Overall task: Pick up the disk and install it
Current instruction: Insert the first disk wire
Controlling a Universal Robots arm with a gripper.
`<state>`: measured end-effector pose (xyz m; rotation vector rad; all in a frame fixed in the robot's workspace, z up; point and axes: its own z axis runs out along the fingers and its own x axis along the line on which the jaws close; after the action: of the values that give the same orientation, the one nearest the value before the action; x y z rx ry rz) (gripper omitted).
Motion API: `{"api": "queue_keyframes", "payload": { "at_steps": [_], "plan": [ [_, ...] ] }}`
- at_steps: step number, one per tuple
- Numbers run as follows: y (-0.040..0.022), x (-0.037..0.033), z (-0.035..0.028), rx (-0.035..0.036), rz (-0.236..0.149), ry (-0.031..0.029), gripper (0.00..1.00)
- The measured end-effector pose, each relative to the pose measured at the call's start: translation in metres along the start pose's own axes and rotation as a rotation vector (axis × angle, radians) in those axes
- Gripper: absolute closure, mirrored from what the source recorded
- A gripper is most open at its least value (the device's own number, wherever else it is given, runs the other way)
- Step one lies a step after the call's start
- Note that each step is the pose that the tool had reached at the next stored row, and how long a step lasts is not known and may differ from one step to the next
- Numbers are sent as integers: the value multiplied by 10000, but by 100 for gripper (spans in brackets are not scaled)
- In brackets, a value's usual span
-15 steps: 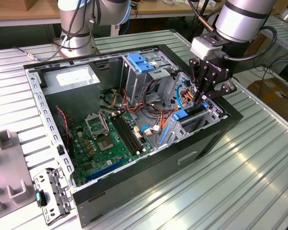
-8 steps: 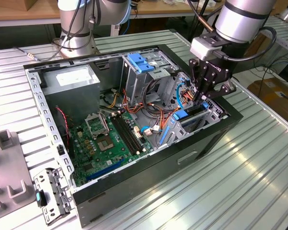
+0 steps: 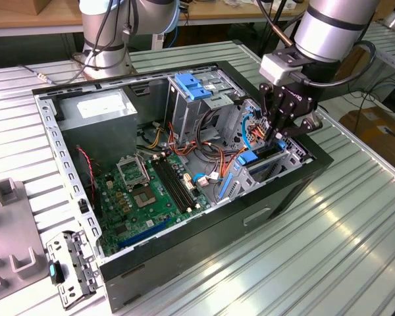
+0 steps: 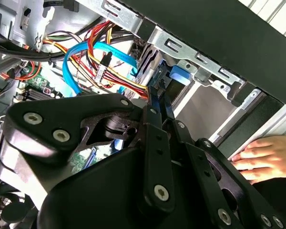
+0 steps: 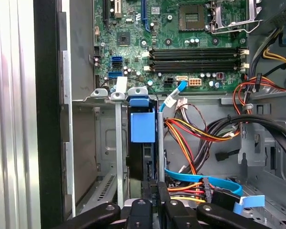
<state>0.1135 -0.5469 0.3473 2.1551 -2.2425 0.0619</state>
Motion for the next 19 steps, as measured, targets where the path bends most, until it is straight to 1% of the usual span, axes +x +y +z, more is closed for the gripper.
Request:
{"api": "queue_keyframes", "payload": {
  "at_steps": [4,7,11,19],
  "plan": [
    [-1,19,10,0,3,2,84],
    [-1,17,15,0,2,1,84],
    [0,-9,11,0,2,1,84],
    [0,0,12,0,8,2,84]
  ]
}}
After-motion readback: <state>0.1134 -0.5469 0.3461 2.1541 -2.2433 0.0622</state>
